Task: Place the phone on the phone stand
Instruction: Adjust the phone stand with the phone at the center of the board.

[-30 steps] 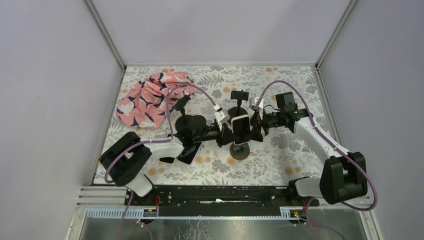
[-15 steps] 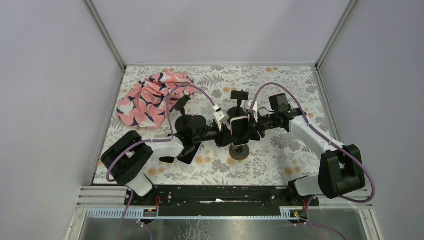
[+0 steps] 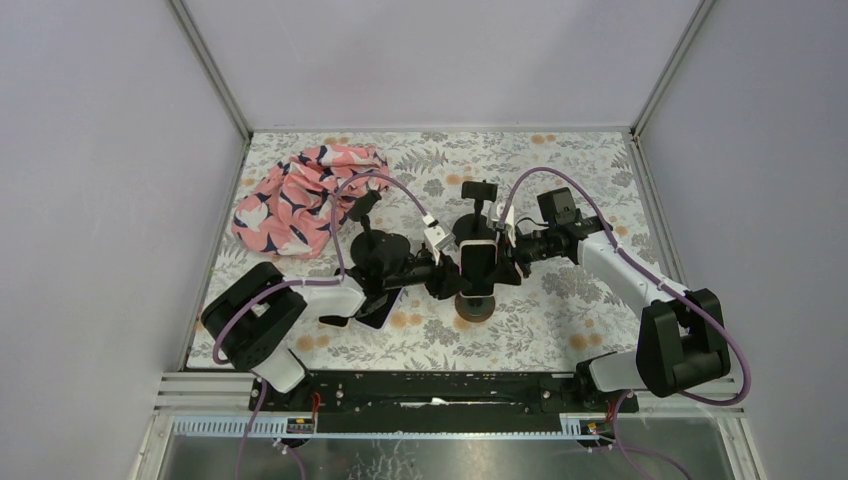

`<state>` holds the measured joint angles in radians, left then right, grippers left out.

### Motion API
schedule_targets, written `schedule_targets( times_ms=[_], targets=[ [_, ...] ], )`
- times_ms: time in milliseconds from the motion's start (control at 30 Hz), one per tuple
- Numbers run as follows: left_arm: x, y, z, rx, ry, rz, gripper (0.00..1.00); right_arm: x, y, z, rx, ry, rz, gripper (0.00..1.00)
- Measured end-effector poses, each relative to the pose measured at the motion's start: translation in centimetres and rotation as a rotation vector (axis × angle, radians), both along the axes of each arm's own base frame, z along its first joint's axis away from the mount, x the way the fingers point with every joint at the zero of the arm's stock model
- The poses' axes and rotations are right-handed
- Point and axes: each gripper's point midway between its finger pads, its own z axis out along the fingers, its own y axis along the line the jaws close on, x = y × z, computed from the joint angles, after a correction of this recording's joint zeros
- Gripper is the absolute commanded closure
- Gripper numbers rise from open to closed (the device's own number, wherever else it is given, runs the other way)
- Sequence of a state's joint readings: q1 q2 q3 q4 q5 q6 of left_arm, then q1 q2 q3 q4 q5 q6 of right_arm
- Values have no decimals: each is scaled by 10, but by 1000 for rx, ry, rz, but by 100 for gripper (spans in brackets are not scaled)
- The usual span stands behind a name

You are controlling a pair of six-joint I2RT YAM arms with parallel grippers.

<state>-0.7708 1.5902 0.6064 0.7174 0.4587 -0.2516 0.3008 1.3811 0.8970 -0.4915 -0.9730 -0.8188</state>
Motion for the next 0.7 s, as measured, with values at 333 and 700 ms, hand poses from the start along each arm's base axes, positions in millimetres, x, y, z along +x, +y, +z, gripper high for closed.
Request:
schedule_targets(
  times_ms=[333,700],
  targets=[
    [-2,6,-2,5,10,17,33,-7,2,2,23,15,26,33],
    [-16,21,14,-32,-2,30,1,-12,5,6,49,55,28,16]
  ],
)
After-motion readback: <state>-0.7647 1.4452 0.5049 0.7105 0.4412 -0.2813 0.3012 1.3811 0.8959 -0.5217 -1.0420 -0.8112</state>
